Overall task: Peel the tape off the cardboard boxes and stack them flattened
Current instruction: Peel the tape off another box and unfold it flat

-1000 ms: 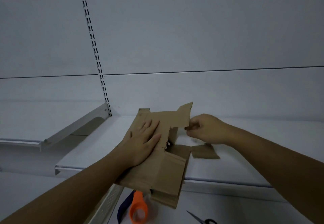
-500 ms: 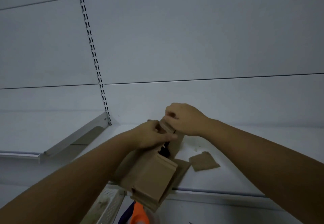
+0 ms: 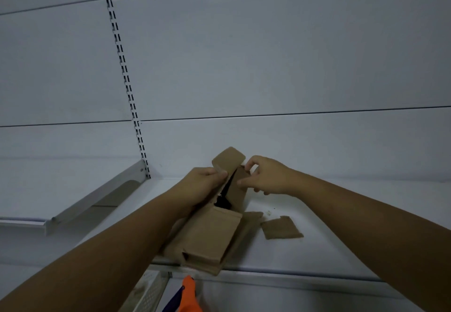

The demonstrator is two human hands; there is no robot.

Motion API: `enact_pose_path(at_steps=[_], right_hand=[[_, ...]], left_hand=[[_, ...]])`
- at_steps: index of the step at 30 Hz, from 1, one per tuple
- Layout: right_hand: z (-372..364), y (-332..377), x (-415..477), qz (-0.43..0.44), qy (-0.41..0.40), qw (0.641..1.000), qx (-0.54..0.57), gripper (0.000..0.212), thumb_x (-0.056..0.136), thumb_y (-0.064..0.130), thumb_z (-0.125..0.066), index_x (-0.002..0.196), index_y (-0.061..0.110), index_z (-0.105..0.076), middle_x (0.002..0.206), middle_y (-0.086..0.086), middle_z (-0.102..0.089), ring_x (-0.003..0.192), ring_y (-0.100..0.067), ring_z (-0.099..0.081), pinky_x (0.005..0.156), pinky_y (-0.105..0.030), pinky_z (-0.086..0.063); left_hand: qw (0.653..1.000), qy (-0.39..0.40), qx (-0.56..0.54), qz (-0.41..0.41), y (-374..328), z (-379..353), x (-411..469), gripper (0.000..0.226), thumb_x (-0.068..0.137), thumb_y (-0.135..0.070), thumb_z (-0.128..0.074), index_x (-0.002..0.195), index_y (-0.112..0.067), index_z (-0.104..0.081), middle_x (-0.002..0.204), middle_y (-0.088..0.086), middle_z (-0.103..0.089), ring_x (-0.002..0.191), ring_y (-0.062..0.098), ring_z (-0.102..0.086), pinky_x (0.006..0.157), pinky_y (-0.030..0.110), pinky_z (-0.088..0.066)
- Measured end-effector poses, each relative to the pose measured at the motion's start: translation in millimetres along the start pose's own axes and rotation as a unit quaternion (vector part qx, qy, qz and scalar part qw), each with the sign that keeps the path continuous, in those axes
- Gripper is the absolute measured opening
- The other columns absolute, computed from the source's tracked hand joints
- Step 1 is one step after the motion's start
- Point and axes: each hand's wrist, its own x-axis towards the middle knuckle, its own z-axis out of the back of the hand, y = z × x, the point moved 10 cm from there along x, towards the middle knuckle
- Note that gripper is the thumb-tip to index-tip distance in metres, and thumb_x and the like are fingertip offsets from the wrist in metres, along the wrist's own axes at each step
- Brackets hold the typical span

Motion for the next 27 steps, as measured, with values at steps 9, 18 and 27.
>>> enact_pose_path(at_steps=[9, 18, 27], right_hand=[[-18.2, -13.2, 4.6, -0.133, 0.077, 0.988, 0.016, 0.05, 0.066, 0.044, -0.067, 0.102, 0.013, -0.052, 0.093, -0.008, -0.065, 0.07, -0.018, -0.066, 0.053, -0.024, -0.053], [51.2, -55.9, -5.0, -0.14, -0.082, 0.986, -0.033, 0.031, 0.086, 0.004, -0.048, 0.113, -0.009, -0.056, 0.113, -0.025, -0.062, 0.085, -0.029, -0.059, 0.071, -0.035, -0.05], [-12.6, -56.8, 4.6, -0.15, 0.042, 0.982, -0.109, 0.098, 0.079, 0.051, -0.064, 0.148, 0.01, -0.008, 0.151, -0.013, -0.029, 0.133, -0.029, -0.035, 0.102, -0.035, -0.035]], left_hand=[[0.999, 0.033, 0.005, 0.009, 1.9, -15.8, -1.0, 0.04, 0.092, -0.034, -0.053, 0.055, -0.02, -0.062, 0.058, 0.002, -0.06, 0.056, 0.011, -0.056, 0.054, 0.02, -0.044], [0.853, 0.14, 0.503, -0.001, 44.0, -44.8, -9.6, 0.059, 0.081, -0.076, -0.021, 0.135, -0.056, -0.027, 0.157, -0.006, -0.016, 0.145, 0.026, -0.005, 0.105, 0.07, 0.004], [0.887, 0.123, 0.445, -0.017, 51.3, -51.5, -21.4, 0.057, 0.084, -0.072, -0.021, 0.138, -0.055, -0.02, 0.158, -0.007, -0.009, 0.145, 0.021, 0.002, 0.111, 0.057, 0.006]])
